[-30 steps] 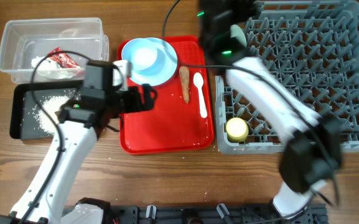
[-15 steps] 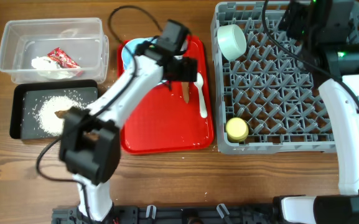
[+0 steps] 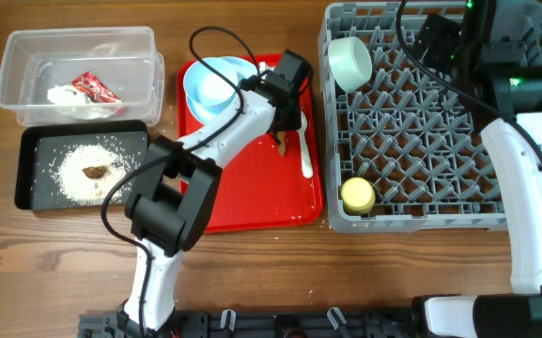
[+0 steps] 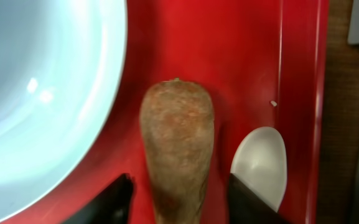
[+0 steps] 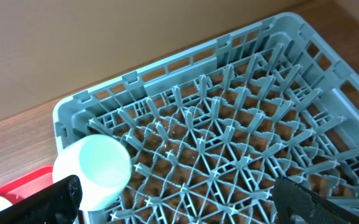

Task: Sort waste into correct bins and load items into the dishwasher rack
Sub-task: 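Grasp the carrot with the left gripper and drop it on the black tray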

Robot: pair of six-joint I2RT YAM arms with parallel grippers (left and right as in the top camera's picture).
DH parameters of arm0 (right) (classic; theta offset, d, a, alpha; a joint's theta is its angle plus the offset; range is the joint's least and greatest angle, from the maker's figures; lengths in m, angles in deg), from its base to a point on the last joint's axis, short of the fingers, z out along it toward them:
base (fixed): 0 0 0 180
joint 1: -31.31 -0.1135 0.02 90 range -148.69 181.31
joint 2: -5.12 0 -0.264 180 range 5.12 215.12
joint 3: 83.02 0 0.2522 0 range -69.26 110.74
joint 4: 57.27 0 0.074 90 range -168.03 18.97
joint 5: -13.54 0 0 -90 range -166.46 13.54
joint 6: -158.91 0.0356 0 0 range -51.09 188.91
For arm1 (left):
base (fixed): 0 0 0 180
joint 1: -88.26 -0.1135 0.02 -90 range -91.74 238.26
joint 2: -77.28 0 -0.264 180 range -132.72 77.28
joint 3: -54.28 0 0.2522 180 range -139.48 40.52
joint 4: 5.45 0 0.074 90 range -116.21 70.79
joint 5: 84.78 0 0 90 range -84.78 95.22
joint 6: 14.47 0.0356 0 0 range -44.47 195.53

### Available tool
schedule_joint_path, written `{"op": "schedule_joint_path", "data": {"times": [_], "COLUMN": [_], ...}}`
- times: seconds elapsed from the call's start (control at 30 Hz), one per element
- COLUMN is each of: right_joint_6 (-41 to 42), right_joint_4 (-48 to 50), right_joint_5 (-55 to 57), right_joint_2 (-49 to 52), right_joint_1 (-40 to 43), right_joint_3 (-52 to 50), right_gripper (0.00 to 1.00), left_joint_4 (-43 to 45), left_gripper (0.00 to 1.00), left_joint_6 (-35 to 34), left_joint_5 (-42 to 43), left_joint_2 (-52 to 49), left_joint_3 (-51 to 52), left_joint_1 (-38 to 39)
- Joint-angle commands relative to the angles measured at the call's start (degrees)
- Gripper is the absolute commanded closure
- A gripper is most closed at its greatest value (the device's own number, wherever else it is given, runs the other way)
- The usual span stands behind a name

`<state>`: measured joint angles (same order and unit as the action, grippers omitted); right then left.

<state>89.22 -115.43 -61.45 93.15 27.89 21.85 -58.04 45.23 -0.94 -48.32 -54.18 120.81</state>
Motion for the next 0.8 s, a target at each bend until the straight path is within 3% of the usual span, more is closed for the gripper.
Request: {"op": "schedule_joint_path", "data": {"times": [0.0, 0.2, 0.23, 0.4, 0.5, 0.57, 0.63, 0.67, 0.7, 0.77], "right_joint_6": [0.72, 0.81, 0.83, 0.7, 0.7, 0.7, 0.7, 0.7, 0.72, 0.68], "right_joint_4": [-0.13, -0.22, -0.24, -0.55, -0.66, -0.66, -0.68, -0.7, -0.72, -0.7], "right_joint_5": [-1.42, -9.2, -9.6, -10.23, -10.43, -10.43, -10.43, -10.45, -10.51, -11.32], "right_joint_2": [0.74, 0.74, 0.74, 0.74, 0.74, 0.74, 0.74, 0.74, 0.74, 0.74], "right_joint_1": [0.07, 0.07, 0.07, 0.07, 0.07, 0.07, 0.07, 0.07, 0.07, 0.07], "right_joint_3": [0.11, 0.11, 0.11, 0.11, 0.11, 0.11, 0.11, 0.11, 0.11, 0.11], "right_gripper": [0.0, 0.01, 0.0, 0.01, 0.01, 0.0, 0.01, 0.01, 0.01, 0.0], "left_joint_4": [1.18, 2.49, 2.6, 2.89, 2.91, 2.91, 2.86, 2.86, 2.82, 2.01], "left_gripper": [0.66, 0.86, 0.83, 0.47, 0.41, 0.52, 0.83, 0.91, 0.96, 0.96], "left_joint_6": [-0.61, -0.61, -0.61, -0.61, -0.63, -0.61, -0.61, -0.61, -0.61, -0.59], "left_joint_5": [-1.01, -1.01, -1.01, -1.01, -0.98, -0.98, -0.98, -0.98, -0.98, -0.98], "left_joint_2": [-1.73, -3.76, -5.29, -5.81, -5.81, -5.81, -5.81, -5.79, -5.7, -5.09], "left_joint_3": [-1.01, -0.87, -0.87, -0.87, -0.87, -0.87, -0.87, -0.9, -0.9, -1.03], "left_joint_1": [0.61, 0.61, 0.61, 0.61, 0.61, 0.61, 0.61, 0.61, 0.61, 0.61]}}
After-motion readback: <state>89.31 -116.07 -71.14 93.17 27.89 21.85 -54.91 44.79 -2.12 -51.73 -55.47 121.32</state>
